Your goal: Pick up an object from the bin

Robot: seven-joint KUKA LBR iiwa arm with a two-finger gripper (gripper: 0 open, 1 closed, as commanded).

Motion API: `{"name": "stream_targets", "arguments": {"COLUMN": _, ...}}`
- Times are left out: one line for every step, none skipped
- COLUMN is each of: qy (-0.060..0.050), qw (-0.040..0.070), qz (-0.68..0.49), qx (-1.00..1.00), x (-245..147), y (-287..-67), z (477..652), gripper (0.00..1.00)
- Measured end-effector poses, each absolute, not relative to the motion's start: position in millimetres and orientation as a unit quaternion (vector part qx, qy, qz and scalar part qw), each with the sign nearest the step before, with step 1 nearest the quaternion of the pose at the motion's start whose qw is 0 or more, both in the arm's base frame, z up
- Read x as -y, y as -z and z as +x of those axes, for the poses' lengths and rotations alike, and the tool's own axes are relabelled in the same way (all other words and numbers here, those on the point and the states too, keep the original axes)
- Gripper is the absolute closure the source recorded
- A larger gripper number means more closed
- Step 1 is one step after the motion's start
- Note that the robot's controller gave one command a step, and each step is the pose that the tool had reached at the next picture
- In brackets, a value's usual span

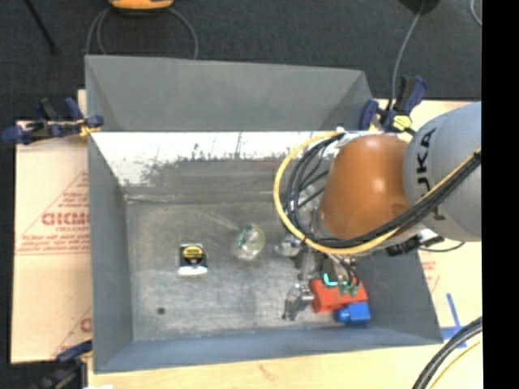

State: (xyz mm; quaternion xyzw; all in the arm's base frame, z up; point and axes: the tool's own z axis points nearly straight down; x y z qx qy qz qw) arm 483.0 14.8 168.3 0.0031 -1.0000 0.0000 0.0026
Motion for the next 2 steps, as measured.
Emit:
{"name": "stream_targets", "arguments": {"qy": -0.002, "qw": 0.0, "qz": 0.021, "qx": 1.0, "x": 54.8, "y": -156.9, "z": 476.3, "gripper": 0.0}}
{"name": "stream_targets", "arguments": {"qy": 0.001, "qw": -0.003, "qz": -0.007, "qx": 1.0, "x": 113.7, "y": -73.4, "z": 514.5, "gripper": 0.0}}
